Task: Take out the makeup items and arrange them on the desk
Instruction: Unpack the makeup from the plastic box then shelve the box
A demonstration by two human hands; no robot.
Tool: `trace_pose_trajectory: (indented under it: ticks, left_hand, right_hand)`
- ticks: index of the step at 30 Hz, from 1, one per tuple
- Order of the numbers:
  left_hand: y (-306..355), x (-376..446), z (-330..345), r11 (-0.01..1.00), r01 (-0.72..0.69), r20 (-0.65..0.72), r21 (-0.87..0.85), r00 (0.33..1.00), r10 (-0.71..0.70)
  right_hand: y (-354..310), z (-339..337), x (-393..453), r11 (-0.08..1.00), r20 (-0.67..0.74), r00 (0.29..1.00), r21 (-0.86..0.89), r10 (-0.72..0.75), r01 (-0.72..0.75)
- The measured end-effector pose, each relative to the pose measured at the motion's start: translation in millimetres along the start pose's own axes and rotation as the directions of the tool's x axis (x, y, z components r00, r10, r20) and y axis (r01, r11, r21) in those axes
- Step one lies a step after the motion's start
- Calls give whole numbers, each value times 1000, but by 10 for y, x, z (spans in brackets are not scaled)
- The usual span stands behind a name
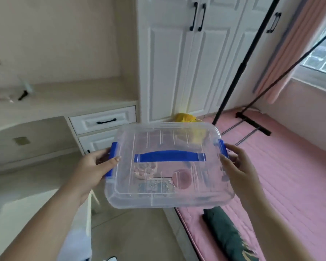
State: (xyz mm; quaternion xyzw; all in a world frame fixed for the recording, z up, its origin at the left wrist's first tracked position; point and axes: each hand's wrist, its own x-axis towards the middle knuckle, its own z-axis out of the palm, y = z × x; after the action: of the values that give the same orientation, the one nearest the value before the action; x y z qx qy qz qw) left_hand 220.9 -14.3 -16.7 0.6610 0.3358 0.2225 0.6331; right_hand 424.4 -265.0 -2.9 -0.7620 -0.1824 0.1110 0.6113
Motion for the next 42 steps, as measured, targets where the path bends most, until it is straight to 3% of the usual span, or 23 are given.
trace_pose_trajectory:
  ticks: [8,15,32,42]
  left_hand:
    - [-234,724,-619,998,59,-271,-8,961,-59]
    - [-289,1738,-1329,997,67,-431,-26,899,-72]
    - [25,4245,-2265,990,124,-600,71,798,-58]
    - [106,5635,-2553,980,200,-692,8,708,-139]
  right_hand:
    - [123,1172,1143,996,281,959,87,-23,-1]
    - [4,2466,2190,999,454,891,31,-29,17]
    - [-196,4689,4641,997,607,792,8,-68,79]
    - [-244,5762,5972,999,665,747,3,-25,32]
